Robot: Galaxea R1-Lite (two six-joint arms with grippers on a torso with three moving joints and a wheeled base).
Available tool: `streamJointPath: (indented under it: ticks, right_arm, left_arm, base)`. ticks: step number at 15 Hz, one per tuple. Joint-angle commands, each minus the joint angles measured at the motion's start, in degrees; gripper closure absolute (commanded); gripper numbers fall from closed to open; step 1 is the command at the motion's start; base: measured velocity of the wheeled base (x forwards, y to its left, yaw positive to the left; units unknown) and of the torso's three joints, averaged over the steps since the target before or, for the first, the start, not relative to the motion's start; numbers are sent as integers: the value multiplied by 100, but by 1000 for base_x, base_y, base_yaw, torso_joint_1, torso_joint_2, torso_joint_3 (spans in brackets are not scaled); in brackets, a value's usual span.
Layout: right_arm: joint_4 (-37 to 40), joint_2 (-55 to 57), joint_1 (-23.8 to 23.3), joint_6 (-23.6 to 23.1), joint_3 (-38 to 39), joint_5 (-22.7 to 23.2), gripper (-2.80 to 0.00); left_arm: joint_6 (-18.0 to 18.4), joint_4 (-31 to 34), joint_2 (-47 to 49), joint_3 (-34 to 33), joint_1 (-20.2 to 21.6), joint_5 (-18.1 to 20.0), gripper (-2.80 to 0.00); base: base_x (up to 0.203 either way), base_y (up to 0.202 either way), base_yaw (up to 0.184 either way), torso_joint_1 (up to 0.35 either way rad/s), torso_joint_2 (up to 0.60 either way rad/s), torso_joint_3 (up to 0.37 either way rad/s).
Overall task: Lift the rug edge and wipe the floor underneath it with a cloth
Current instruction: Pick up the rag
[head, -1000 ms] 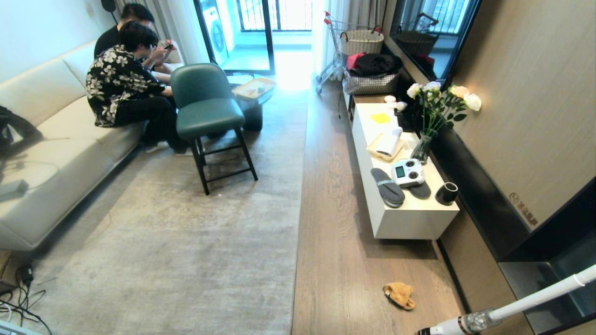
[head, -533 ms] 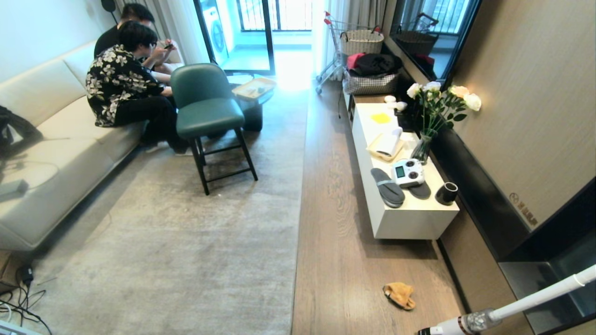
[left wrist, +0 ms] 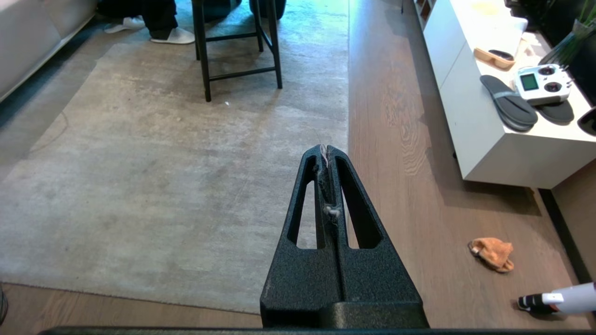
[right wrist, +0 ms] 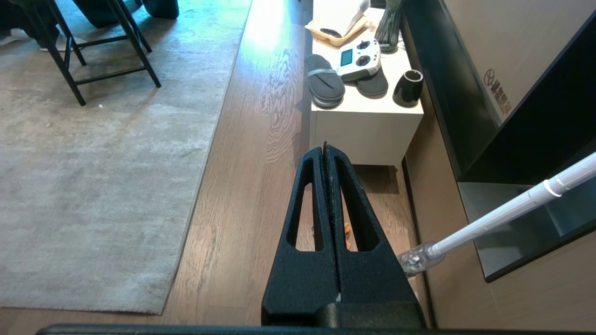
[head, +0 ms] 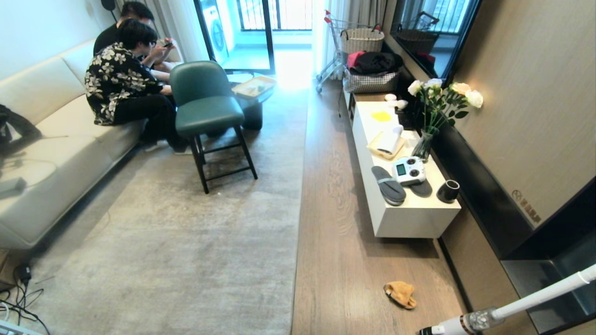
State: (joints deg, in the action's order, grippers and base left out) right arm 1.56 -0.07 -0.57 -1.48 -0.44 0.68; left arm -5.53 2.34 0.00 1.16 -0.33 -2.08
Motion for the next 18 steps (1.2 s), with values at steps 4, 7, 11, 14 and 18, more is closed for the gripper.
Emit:
streamJointPath:
  ticks: [4,7,11,14,18]
  right_arm:
    - [2,7,0,-2,0,2,0]
    - [2,7,3,-2,0,2,0]
    - [2,7,-4,-2,0,2,0]
    - [2,7,-4,-2,0,2,0]
    - [2,7,-2,-2,0,2,0]
  left_arm:
    - [0,3,0,-2,-2,-2,0]
    - [-9,9,0,-2,4,-2,0]
    - [-9,3,0,-2,-2,-2,0]
    - [-9,5,0,-2,-2,-2,0]
    - [-9,3,0,-2,-2,-2,0]
  base:
    - [0,0,0,-135,314,177]
    - [0,0,0,-131,307,170]
    - [0,0,0,-135,320,180]
    - [0,0,0,-128,328,189]
    - [0,0,0,-137,341,203]
